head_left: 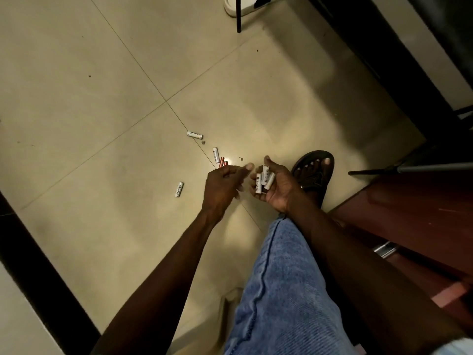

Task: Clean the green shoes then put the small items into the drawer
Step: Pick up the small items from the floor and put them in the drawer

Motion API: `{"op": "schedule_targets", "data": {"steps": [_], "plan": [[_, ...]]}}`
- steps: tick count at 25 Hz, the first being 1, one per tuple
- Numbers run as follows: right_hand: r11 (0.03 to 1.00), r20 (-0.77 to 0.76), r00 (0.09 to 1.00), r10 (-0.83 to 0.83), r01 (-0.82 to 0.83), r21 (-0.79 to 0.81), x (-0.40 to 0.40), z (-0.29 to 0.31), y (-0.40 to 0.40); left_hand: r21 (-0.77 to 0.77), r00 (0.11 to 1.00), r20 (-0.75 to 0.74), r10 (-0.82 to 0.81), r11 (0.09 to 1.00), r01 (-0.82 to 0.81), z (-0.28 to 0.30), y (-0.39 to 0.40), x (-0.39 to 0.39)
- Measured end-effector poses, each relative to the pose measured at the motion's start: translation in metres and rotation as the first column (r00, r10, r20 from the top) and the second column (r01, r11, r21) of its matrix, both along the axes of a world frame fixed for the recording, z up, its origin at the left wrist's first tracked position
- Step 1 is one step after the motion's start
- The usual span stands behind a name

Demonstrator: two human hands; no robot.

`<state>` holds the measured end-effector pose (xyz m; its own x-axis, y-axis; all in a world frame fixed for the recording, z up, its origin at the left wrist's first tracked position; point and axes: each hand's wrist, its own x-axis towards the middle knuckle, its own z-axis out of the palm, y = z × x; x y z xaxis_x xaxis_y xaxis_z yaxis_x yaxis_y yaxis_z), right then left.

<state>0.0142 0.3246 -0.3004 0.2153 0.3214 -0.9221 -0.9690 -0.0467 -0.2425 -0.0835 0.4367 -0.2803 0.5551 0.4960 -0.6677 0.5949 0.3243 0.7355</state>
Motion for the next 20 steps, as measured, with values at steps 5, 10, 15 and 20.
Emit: {"op": "schedule_targets", "data": {"steps": [5,10,15,20], "plan": [[0.991,0.068,0.990,0.122,-0.125,0.043,-0.002,0.006,0.002,0.500,0.877,-0.365,0.312,0.861,-0.098,-0.060,0.046,-0.057],[0.980,0.115,0.977,0.178,-0.187,0.074,-0.004,0.007,0.002,0.501,0.767,-0.632,-0.113,0.695,0.515,-0.112,0.082,-0.093],[0.973,0.143,0.965,0.219,-0.227,0.041,-0.006,0.007,0.002,0.285,0.933,-0.333,0.137,0.958,-0.039,-0.107,0.089,-0.061],[0.974,0.134,0.967,0.219,-0.224,0.023,-0.006,0.006,0.003,0.049,0.915,-0.292,0.279,0.960,-0.277,-0.095,0.084,0.013]]}}
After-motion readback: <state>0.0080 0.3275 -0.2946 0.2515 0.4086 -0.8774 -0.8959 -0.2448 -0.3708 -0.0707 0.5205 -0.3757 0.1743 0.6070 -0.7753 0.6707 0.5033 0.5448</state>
